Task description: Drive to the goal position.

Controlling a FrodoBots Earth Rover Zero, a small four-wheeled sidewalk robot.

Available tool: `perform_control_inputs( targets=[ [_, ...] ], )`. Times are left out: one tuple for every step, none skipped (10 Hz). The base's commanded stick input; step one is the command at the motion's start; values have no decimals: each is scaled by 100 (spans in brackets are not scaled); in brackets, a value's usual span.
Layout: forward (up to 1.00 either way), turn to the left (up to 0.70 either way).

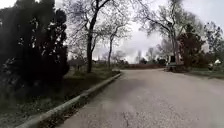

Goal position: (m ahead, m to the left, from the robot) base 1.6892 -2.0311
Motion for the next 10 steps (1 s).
perform_control_inputs(
  targets=[
    [70,-27],
    [70,-27],
    [70,-27],
    [70,-17],
    [70,0],
    [70,0],
    [70,0],
    [70,0],
    [70,0],
    [70,0]
  ],
)
